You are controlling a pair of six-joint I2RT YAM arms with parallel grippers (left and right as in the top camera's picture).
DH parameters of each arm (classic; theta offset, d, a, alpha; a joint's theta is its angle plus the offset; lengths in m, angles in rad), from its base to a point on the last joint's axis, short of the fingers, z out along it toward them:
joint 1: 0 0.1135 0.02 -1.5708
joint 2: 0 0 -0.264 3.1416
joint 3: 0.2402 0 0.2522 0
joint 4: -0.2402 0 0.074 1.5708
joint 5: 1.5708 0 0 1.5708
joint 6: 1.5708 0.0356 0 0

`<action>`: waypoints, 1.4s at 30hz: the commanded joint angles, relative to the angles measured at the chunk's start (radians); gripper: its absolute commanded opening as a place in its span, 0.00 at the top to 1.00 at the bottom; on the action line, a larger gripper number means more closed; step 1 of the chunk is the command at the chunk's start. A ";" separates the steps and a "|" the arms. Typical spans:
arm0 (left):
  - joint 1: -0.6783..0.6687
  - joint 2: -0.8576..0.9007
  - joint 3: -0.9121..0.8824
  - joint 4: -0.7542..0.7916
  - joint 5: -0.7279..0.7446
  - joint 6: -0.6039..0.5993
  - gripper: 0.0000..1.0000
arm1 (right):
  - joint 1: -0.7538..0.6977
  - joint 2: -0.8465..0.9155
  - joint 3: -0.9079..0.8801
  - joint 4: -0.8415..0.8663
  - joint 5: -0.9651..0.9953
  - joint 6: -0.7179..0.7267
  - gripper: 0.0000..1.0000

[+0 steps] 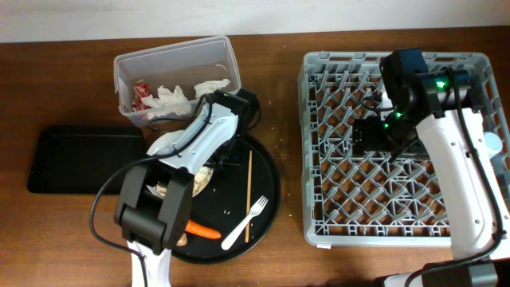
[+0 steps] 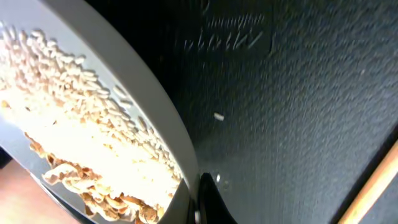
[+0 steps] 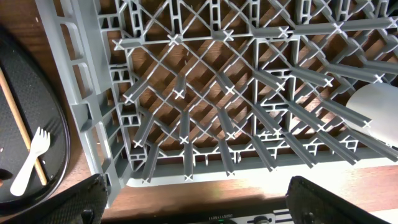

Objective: Sort waste into correct bins and load items into the dishwasher rack
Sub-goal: 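Grasp the rim of the rice plate with the left gripper and lift it, then tip the plate over the black baking tray to dump the rice and shells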

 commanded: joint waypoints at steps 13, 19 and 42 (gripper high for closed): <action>-0.001 -0.143 -0.005 -0.138 -0.145 0.005 0.99 | -0.003 -0.017 -0.002 -0.003 0.012 -0.011 0.04; 0.065 -0.198 0.005 -0.128 -0.185 0.112 1.00 | -0.003 -0.017 -0.002 -0.006 0.012 -0.011 0.04; 0.523 -0.200 0.040 0.191 0.098 0.361 1.00 | -0.003 -0.017 -0.002 -0.018 0.011 -0.008 0.04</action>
